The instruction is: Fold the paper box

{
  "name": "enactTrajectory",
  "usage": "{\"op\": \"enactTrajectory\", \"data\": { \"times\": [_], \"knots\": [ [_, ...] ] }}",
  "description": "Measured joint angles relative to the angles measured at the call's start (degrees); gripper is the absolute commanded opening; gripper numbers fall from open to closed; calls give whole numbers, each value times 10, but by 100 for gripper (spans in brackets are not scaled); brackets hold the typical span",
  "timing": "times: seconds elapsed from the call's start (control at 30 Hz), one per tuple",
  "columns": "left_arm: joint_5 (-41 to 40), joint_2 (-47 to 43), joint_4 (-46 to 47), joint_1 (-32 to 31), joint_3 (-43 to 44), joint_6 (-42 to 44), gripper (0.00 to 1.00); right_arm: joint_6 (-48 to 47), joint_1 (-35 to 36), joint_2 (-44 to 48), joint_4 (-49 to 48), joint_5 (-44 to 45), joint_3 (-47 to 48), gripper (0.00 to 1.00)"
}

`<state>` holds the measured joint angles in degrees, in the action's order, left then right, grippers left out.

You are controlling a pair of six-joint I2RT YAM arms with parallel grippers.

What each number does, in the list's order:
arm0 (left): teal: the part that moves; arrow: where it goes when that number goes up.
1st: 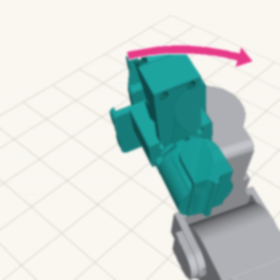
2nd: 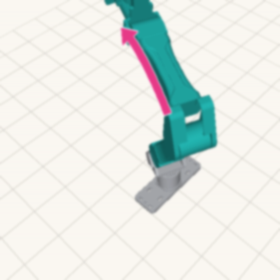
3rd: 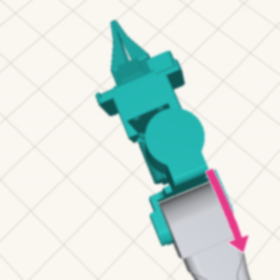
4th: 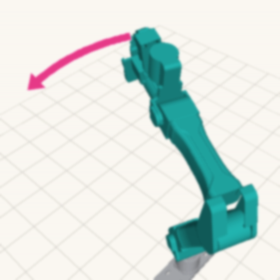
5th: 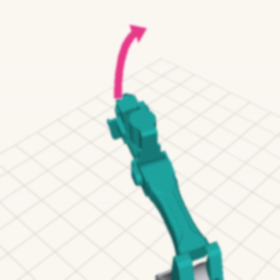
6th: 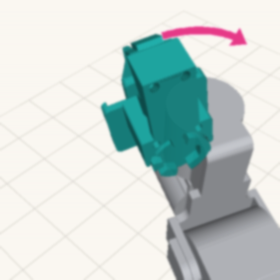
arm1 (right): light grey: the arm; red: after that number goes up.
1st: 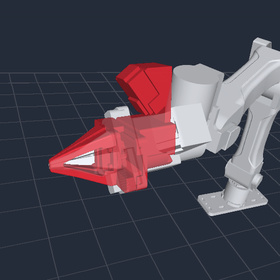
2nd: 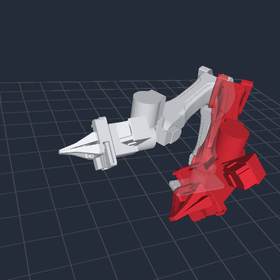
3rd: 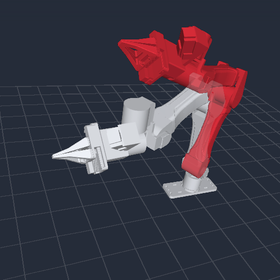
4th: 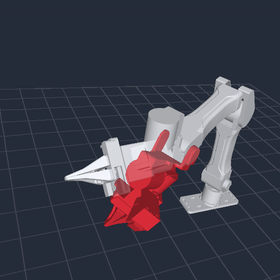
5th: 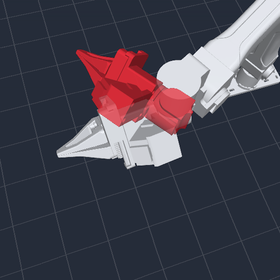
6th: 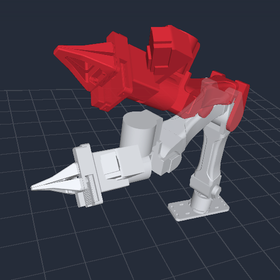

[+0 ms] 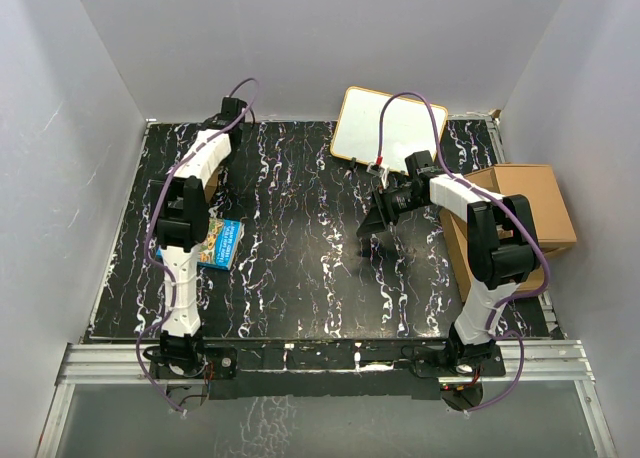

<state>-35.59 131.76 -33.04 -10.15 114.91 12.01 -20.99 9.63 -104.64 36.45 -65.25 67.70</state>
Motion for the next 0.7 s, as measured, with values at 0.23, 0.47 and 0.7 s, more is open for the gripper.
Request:
{"op": "enactTrajectory", "data": {
  "times": [0.23, 0.47, 0.7],
  "knots": [
    [45, 0, -8, -7, -4, 5, 97, -1, 0, 0, 0, 0, 0, 53],
    [113, 0, -26, -21, -5, -8, 97, -2, 0, -1, 0, 0, 0, 53],
    [187, -7, -37, -34, -25, -24, 97, -2, 0, -2, 0, 0, 0, 53]
  ]
}}
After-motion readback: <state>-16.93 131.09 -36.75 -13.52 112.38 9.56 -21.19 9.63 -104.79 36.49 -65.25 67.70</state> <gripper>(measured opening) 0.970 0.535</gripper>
